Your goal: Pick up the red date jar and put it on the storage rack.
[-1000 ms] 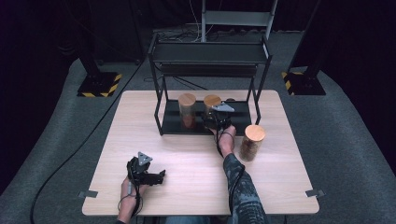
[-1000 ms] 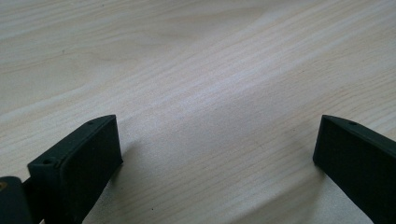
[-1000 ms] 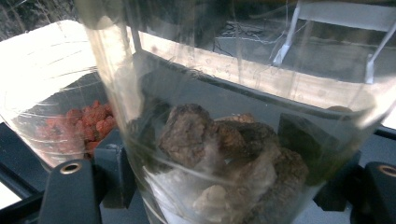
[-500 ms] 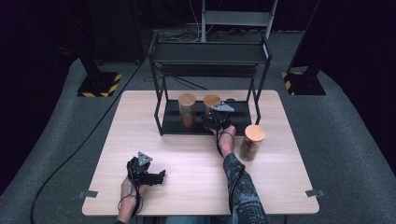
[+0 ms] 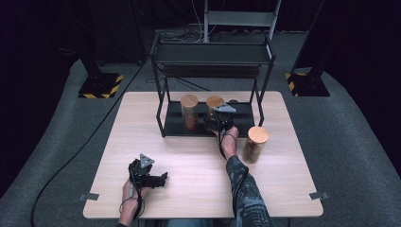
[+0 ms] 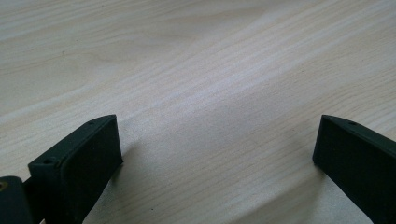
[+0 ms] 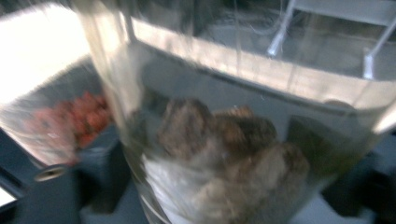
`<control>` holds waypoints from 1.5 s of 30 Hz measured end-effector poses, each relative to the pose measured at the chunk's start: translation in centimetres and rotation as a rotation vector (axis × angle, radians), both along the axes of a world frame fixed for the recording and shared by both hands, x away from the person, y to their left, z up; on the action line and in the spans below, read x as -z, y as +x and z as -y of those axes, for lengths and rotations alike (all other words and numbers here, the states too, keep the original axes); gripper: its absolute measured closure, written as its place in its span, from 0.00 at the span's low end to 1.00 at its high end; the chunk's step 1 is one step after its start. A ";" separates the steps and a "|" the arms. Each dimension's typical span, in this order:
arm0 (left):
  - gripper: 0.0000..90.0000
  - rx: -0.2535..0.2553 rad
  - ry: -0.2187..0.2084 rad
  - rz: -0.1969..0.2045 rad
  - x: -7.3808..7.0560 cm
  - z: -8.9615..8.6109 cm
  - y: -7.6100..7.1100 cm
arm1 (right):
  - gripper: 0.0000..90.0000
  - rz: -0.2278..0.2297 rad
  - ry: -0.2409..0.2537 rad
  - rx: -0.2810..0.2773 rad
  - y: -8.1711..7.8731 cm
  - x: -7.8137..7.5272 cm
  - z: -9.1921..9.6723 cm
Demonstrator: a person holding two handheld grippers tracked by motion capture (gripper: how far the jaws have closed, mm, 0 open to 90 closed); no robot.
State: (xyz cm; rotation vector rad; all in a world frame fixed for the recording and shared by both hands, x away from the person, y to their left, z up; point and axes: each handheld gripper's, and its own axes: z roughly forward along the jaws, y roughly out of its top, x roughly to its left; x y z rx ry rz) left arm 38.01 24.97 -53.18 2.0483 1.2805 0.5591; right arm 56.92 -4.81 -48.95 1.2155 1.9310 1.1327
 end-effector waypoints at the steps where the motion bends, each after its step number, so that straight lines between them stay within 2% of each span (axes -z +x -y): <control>1: 0.01 0.000 0.000 0.000 0.0 0.0 0.0 | 0.10 -0.026 0.005 -0.006 0.1 0.1 0.0; 7: 0.01 0.001 0.000 0.000 0.0 0.0 0.0 | 0.02 -0.099 0.015 -0.004 -0.3 -0.2 0.1; 17: 0.01 0.001 -0.002 -0.001 0.0 0.0 0.0 | 0.00 -0.151 0.040 -0.041 -2.3 -0.3 0.9; 21: 0.00 0.002 -0.002 -0.002 0.0 0.0 0.0 | 0.00 -0.167 0.046 -0.058 -3.5 -0.5 1.2; 33: 0.00 0.002 -0.002 -0.002 0.0 0.0 0.0 | 0.00 -0.174 0.047 -0.126 -7.9 -1.0 1.3; 40: 0.00 0.002 -0.001 -0.001 0.0 0.0 0.0 | 0.00 -0.192 0.035 -0.186 -10.6 -0.7 1.0; 45: 0.00 0.002 0.000 -0.001 0.0 0.0 0.0 | 0.00 -0.217 0.050 -0.240 -12.6 -0.3 1.3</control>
